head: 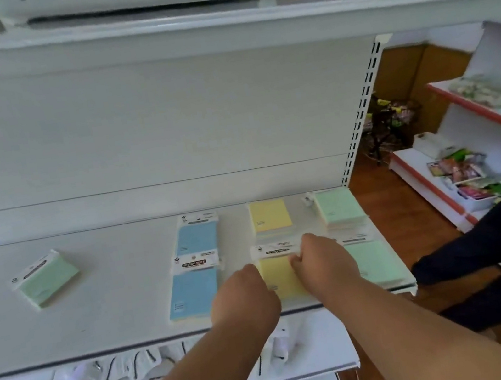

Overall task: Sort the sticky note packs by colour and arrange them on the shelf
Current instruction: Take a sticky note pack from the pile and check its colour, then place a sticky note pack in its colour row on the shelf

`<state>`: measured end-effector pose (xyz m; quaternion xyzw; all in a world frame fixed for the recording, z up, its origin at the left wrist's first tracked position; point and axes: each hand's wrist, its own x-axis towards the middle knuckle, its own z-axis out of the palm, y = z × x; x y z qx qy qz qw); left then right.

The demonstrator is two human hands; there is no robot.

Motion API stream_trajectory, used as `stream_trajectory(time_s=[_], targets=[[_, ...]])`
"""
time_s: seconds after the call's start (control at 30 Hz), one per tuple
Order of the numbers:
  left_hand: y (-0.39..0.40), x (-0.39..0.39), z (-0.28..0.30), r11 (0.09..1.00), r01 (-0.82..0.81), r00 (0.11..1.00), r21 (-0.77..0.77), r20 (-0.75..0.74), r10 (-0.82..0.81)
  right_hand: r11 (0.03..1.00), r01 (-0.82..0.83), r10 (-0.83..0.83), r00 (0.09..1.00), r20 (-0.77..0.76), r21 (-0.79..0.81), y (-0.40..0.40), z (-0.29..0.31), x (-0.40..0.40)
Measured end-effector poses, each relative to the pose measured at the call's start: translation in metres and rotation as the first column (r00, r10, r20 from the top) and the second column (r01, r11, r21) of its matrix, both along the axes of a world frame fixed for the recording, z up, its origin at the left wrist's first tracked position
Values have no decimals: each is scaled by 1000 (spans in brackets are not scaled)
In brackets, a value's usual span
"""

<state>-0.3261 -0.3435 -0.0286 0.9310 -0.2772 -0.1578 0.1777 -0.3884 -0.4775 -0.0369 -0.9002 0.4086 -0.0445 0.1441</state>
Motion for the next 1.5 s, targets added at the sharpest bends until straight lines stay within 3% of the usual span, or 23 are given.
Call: stream_trajectory(time_s=[0.17, 0.3, 0.43, 0.53, 0.6, 0.7, 0.77, 0.87, 1.0, 1.07, 1.2, 1.5], targets=[[29, 12, 6, 988, -67, 996, -143, 41, 73, 988, -141, 148, 979, 138, -59, 32, 7, 16], [81, 48, 5, 949, -231, 972, -215, -10, 234, 951, -305, 307, 928, 213, -43, 84, 20, 65], [159, 104, -1, 850, -453, 890, -268, -85, 447, 906, -424, 406, 872, 272, 5, 155, 24, 139], [220, 157, -12, 758, -576, 816, -306, -161, 555, 885, -446, 391, 868, 306, 136, 206, 12, 204], [252, 196, -16, 703, -648, 758, -293, -336, 558, 883, -409, 362, 906, 221, 228, 236, 0, 248], [280, 240, -9, 568, -765, 568, -304, -735, 371, 922, -283, 282, 959, 43, 266, 270, -15, 296], [287, 257, -5, 547, -790, 478, -276, -836, 269, 950, -164, 165, 986, 17, 264, 277, -17, 307], [295, 270, -7, 552, -780, 486, -296, -842, 234, 919, -102, 64, 992, 111, 381, 281, -6, 297], [264, 258, -16, 673, -615, 631, -410, -769, 108, 847, -132, -85, 923, 375, 516, 265, 25, 258], [248, 243, -6, 678, -539, 685, -501, -729, 6, 821, -130, -162, 881, 445, 556, 247, 40, 236], [218, 215, 1, 672, -496, 636, -550, -757, -150, 763, -90, -257, 867, 428, 640, 212, 53, 178], [112, 117, 4, 819, -5, 780, -574, -515, -356, 809, 232, -508, 740, 441, 541, 119, 46, 52]])
